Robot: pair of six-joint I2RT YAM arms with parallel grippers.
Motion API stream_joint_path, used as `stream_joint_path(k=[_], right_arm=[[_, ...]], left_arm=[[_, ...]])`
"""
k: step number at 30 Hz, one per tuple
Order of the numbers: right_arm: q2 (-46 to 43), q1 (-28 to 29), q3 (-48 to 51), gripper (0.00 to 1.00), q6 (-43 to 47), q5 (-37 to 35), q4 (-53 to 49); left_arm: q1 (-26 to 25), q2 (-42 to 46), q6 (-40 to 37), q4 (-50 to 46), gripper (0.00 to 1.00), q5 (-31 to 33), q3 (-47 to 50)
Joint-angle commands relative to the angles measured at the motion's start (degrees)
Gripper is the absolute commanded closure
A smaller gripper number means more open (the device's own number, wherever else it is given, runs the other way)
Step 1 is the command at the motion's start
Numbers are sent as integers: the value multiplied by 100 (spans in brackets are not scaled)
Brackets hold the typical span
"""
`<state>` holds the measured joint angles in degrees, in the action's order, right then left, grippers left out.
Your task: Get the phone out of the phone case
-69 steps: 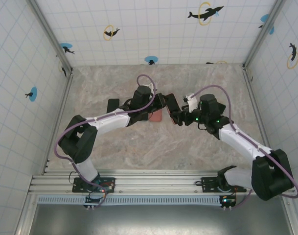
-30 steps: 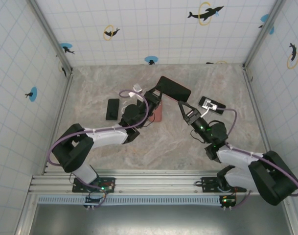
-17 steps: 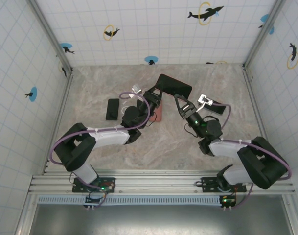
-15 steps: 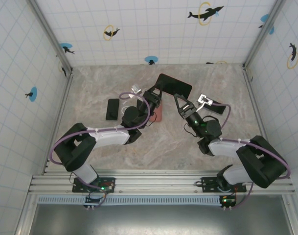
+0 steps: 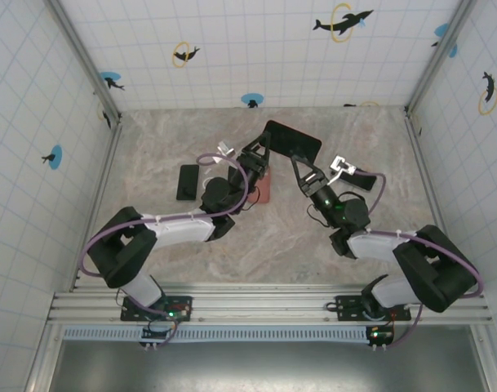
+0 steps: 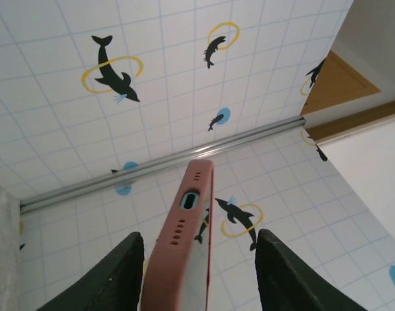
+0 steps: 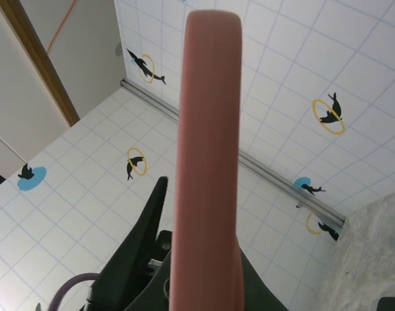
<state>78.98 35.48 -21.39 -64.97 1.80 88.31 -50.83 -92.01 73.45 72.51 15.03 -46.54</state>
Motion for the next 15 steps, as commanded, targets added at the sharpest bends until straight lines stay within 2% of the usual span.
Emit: stream_joint_path(k=[1, 3, 6, 12, 15], right_arm=[[-202, -197, -202, 95, 400, 193, 280], [-378, -336, -221, 95, 729, 444, -151], [-735, -568, -341, 95, 1543, 948, -1164], [-1333, -1011, -895, 95, 3908, 2069, -3801], [-1442, -1179, -1105, 95, 4798, 2567, -4586]], left_arm=[[204, 391, -205, -532, 43, -221, 82], [336, 589, -350, -1121, 35, -388, 77], [530, 893, -1050, -2360, 26, -690, -130], [1045, 884, -3676, -5557, 26, -2000, -1679], [1339, 866, -5040, -6250, 27, -2963, -1960]])
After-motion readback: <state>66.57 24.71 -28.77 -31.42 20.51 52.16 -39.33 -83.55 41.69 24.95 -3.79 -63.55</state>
